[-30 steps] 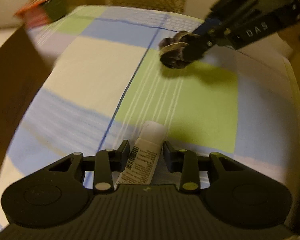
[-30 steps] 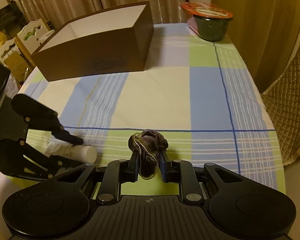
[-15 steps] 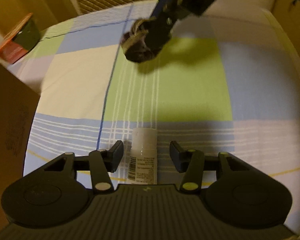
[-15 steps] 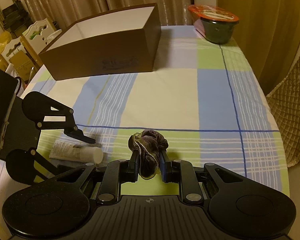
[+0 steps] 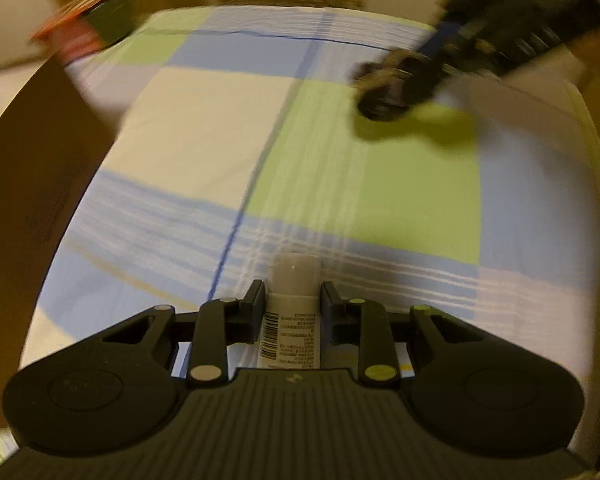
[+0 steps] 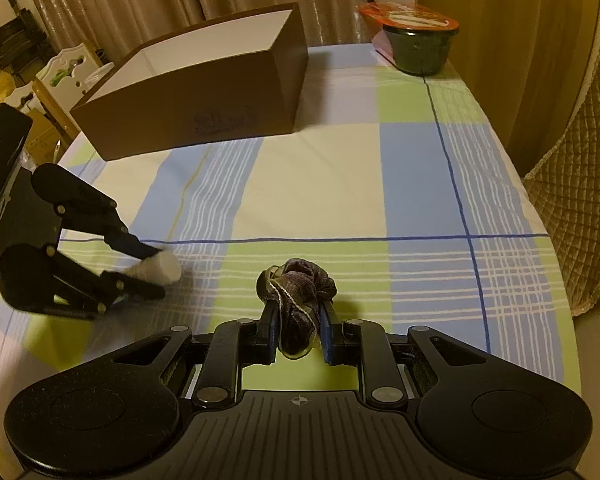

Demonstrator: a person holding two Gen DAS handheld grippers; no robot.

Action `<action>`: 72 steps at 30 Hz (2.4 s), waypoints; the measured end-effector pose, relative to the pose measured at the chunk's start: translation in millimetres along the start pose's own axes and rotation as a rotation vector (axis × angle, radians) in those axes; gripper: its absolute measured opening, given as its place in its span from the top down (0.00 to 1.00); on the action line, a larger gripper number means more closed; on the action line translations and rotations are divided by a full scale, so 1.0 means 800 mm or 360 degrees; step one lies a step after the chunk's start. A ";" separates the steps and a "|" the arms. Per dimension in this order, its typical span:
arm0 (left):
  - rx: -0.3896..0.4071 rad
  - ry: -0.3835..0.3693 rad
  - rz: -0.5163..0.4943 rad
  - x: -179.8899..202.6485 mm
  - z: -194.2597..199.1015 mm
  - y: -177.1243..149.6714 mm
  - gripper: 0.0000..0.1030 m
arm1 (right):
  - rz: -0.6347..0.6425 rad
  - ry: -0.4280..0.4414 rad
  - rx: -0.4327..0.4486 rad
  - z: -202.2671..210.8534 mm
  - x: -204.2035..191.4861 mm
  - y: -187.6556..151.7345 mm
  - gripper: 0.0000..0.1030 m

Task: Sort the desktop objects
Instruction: 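Grasp the white lotion tube upright with the left tool, then carry the scrunchie and lotion tube up over the box with both tools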

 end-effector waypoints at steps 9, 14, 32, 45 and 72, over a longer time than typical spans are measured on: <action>-0.0066 0.0102 0.0154 -0.022 -0.001 -0.017 0.76 | 0.0044 0.0032 -0.0015 -0.010 -0.014 0.003 0.81; -0.0055 0.0122 0.0117 -0.018 0.002 -0.027 0.65 | 0.0045 0.0033 -0.0019 -0.011 -0.016 0.002 0.81; 0.0029 0.0189 0.0392 -0.033 0.045 -0.031 0.76 | 0.0107 0.0055 -0.0003 -0.010 -0.040 0.009 0.81; 0.0094 0.0384 0.0853 -0.057 0.119 -0.061 0.76 | 0.0251 0.0145 0.0030 -0.013 -0.098 0.024 0.81; 0.0178 0.0565 0.1090 -0.073 0.184 -0.103 0.76 | 0.0389 0.0186 0.0054 -0.010 -0.151 0.038 0.81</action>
Point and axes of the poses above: each gripper's, at about its wrist camera, not at the fingertips, and z roughly against the way its jaws point, x to its right, y to its top, the point moved 7 cm from there along -z, roughly the way its jaws point, and after that the axes turned 7 degrees about y, right-handed, at the moved point
